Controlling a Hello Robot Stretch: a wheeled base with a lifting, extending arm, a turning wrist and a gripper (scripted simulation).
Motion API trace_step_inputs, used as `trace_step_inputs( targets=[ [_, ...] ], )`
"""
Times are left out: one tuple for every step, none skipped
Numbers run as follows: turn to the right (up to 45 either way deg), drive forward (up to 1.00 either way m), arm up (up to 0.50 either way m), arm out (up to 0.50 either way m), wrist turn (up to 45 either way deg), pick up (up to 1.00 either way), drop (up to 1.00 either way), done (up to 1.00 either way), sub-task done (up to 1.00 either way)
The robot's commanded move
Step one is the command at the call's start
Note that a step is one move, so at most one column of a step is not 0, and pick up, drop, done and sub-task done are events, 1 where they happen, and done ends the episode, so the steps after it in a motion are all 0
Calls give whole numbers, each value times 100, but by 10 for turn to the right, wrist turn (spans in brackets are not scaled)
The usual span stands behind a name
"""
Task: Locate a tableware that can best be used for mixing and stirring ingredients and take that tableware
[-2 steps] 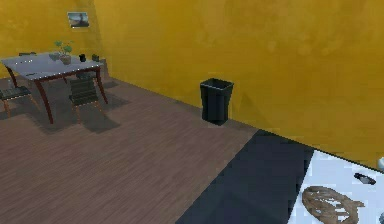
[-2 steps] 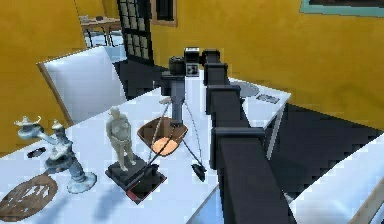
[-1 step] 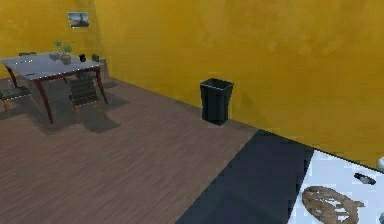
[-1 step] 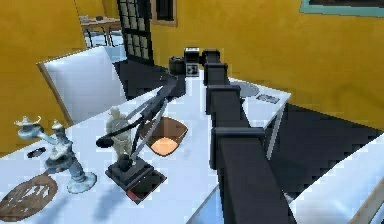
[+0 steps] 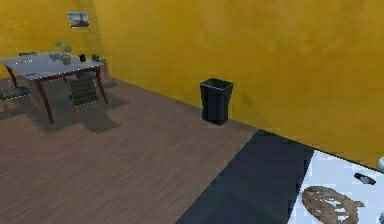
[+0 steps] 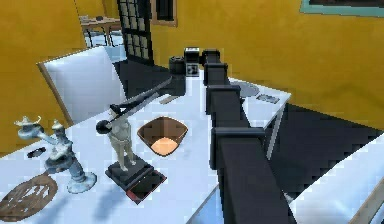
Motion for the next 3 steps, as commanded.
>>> trace_step_inputs(
  targets=[
    [0,0,0,0,450,0,0,0,0],
    [0,0,0,0,120,0,0,0,0],
    [0,0,-24,0,0,0,0,0,0]
  ],
)
